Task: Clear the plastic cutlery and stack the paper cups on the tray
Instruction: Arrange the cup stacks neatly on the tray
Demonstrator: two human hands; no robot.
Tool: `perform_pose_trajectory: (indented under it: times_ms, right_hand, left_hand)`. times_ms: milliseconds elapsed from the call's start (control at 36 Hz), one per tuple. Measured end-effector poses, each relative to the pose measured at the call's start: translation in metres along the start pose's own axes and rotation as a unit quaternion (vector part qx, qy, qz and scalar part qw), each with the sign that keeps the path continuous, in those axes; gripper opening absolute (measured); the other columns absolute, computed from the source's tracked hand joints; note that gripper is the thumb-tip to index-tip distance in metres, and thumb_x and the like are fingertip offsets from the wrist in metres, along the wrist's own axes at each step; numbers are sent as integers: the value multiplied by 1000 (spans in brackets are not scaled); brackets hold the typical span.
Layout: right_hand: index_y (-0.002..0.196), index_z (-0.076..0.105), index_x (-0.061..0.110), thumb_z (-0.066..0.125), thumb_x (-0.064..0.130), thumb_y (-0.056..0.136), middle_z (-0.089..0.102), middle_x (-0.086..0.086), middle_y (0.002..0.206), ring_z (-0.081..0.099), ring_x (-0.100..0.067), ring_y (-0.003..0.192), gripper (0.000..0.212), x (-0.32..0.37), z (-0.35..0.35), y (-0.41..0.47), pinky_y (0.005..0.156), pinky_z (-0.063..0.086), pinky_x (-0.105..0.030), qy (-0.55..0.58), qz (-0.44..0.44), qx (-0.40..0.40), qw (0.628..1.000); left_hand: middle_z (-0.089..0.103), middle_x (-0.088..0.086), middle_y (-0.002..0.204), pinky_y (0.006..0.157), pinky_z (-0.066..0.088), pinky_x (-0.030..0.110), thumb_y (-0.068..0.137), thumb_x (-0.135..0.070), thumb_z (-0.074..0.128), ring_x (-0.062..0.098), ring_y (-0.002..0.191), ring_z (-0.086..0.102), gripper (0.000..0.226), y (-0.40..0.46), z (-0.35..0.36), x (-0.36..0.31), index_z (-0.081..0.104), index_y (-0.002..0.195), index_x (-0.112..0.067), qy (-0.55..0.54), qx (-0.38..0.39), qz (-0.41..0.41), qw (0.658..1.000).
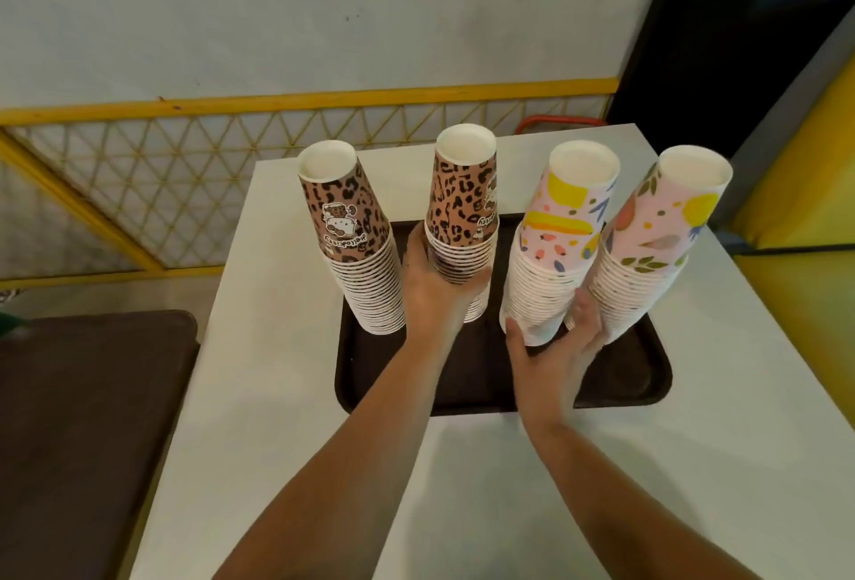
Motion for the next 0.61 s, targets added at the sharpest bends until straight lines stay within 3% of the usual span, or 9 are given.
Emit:
perform_pose_trajectory:
  times_ms: [83,222,278,333,389,472,611]
  right_hand:
    - [130,35,6,75,20,76,36,-17,132,44,-26,116,69,0,5,-15,92,39,-27,7,7,2,1000]
    - [115,46,14,66,11,84,42,5,116,54,-15,103,38,1,20,-29,78,45,-17,55,54,98,992]
    - [119,46,17,64,11,85,44,2,125,53,-9,106,39,3,31,-32,81,46,-16,68,63,162,983]
    - [131,39,17,63,13,87,37,-1,140,48,-10,117,50,5,44,-31,87,44,-18,73,88,214,970]
    - [141,29,17,62,15,88,28,-2,149,40,-17,131,63,6,55,-27,99,44,-29,70,103,239,963]
    - [147,18,18,63,16,86,20,-3,153,33,-22,138,76,8,69,-19,107,40,-44,49,85,249,963]
    - [149,10,14,64,14,86,17,-10,154,25,-26,141,83,11,82,-9,113,30,-43,25,73,224,972]
  left_hand:
    - [47,0,139,102,37,23,66,-25,84,15,129,44,92,-9,-2,8,34,142,-14,12,8,-14,1000]
    - [45,-2,120,75,36,2,73,-19,78,12,108,50,62,-42,-8,28,43,123,-12,31,-36,-47,998]
    - [37,-1,115,77,37,6,75,-17,76,14,103,46,57,-54,-18,39,41,119,-9,51,-91,-69,992]
    - [36,6,120,88,42,20,73,-15,77,22,112,45,61,-55,-32,51,39,120,-6,68,-143,-85,984]
    - [33,13,130,99,42,30,71,-14,79,27,121,39,74,-47,-46,60,34,128,-4,80,-163,-94,979]
    - [26,13,145,100,32,27,71,-19,80,29,133,29,96,-27,-61,63,18,143,-9,78,-123,-98,984]
    - [33,6,149,106,34,36,67,-19,84,27,138,30,110,2,-71,66,10,148,-17,66,-66,-82,992]
Point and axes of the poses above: each hand's wrist, its own y-axis towards the middle knuckle, its own z-axis out of the palm, x = y × z, the point moved 3 cm from there along y, towards the middle knuckle
